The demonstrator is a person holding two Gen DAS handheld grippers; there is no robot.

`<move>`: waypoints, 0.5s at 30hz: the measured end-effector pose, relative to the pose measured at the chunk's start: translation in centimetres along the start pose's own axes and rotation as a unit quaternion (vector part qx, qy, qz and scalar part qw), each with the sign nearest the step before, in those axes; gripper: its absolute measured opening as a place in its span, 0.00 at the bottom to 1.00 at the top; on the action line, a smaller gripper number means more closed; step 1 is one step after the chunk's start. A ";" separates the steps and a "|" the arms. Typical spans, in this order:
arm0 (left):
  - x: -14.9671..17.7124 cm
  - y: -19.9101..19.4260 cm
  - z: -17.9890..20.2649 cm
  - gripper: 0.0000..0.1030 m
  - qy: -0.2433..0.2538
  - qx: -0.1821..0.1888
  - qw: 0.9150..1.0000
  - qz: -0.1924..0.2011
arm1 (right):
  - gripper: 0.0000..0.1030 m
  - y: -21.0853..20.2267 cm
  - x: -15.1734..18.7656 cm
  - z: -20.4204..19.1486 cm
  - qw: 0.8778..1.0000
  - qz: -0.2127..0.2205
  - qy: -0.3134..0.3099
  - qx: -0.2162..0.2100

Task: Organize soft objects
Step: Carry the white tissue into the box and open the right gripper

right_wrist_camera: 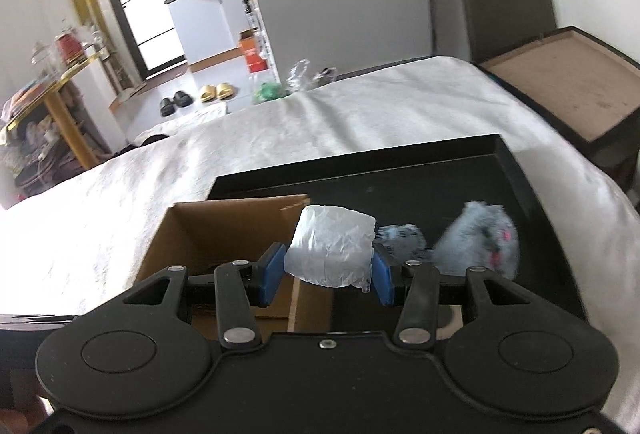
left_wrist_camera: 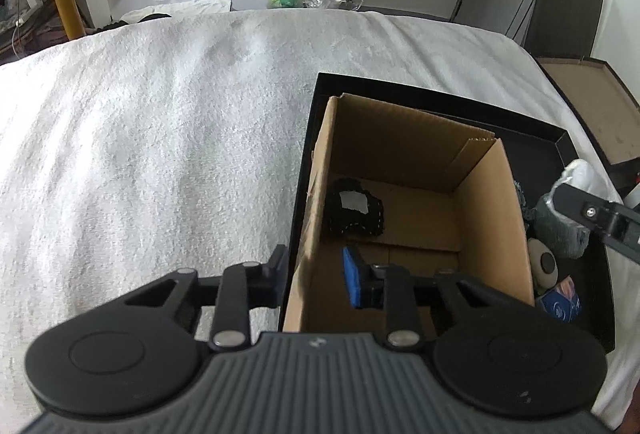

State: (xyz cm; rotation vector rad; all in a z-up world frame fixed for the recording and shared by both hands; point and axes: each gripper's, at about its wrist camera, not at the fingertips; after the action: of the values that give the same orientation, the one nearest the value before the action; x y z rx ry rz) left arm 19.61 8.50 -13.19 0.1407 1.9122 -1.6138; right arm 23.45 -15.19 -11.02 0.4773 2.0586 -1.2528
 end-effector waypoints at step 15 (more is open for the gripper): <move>-0.9 1.6 -0.6 0.09 -0.014 0.015 1.000 -0.016 | 0.44 4.6 -0.3 -4.2 0.997 -0.049 -0.048 -0.030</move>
State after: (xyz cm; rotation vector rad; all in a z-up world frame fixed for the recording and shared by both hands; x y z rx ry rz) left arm 20.83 9.72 -14.09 0.0997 1.8790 -1.6571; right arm 25.01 -9.30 -12.47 0.2861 2.0534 -1.2431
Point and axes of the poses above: each gripper's, at about its wrist camera, not at the fingertips, and y roughly the way its jaws point, z to its right, x to its underside, and after that the axes turned 10 degrees about -x, right-handed
